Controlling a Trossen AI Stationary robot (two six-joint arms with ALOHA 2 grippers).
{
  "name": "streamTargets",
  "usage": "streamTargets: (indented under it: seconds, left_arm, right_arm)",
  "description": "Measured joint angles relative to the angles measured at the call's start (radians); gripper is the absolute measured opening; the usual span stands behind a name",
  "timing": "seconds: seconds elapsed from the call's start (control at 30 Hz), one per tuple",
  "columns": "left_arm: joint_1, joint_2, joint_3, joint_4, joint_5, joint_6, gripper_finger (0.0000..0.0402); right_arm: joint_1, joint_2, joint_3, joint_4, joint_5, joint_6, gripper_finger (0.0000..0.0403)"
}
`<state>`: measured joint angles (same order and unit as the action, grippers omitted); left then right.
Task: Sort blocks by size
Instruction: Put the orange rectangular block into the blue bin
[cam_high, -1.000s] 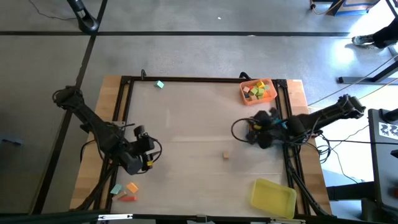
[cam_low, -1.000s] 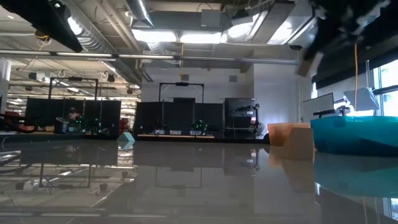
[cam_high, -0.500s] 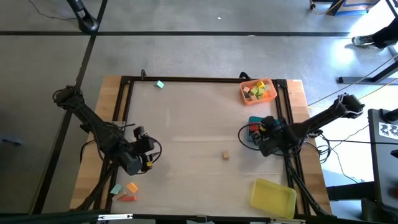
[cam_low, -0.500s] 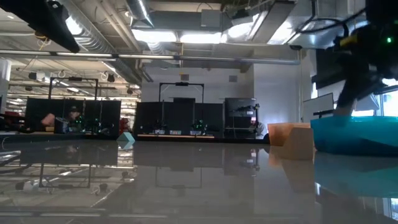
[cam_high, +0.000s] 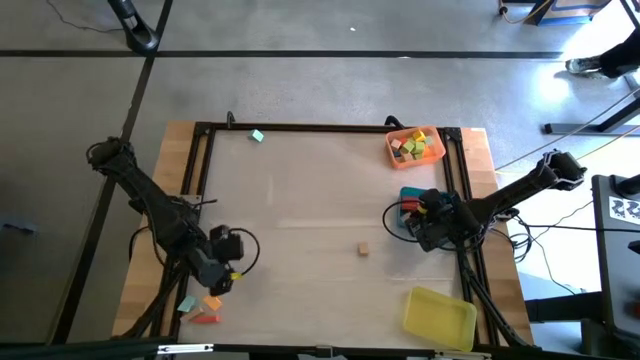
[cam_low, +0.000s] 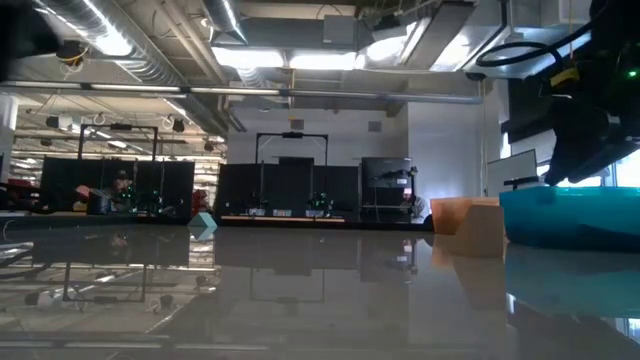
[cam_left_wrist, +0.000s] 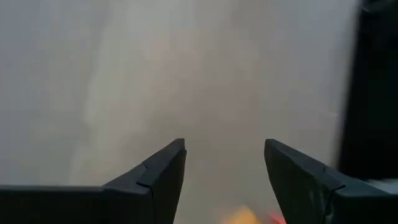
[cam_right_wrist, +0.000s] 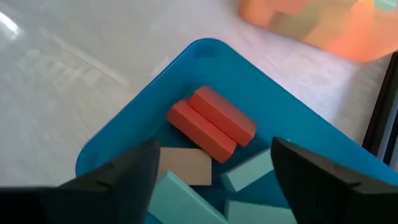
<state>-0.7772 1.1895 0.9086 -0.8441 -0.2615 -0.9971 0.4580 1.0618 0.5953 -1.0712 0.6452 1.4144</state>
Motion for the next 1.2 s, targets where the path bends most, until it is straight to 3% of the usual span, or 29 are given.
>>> streamTargets:
  seconds: [0.2, 0.37, 0.5, 0.63, 0.77, 0.93, 1.2]
  left_arm:
    - [-0.153, 0.020, -0.002, 0.031, 0.135, -0.348, 0.0187]
    - [-0.282, 0.056, -0.002, 0.061, 0.149, -0.608, 0.0184]
    - [-0.344, 0.107, -0.003, 0.077, 0.150, -0.724, 0.0184]
    - [-0.378, 0.168, -0.004, 0.096, 0.149, -0.765, 0.0184]
    - [-0.395, 0.227, -0.004, 0.219, 0.148, -0.765, 0.0184]
    - [-0.398, 0.299, -0.004, 0.321, 0.147, -0.663, 0.0179]
    - [-0.398, 0.377, -0.004, 0.290, 0.147, -0.534, 0.0174]
  right_arm:
    - [0.000, 0.000, 0.000, -0.001, -0.002, -0.035, 0.0341]
    - [0.000, 0.000, 0.000, -0.001, -0.002, -0.036, 0.0343]
    - [0.000, 0.000, 0.000, -0.003, -0.002, -0.056, 0.0342]
    - [0.000, 0.000, 0.000, -0.003, 0.006, -0.066, 0.0342]
    - [0.000, 0.000, 0.000, -0.003, 0.007, -0.084, 0.0341]
    - [0.000, 0.000, 0.000, -0.001, 0.007, -0.085, 0.0341]
    - [0.000, 0.000, 0.000, -0.003, 0.021, -0.086, 0.0341]
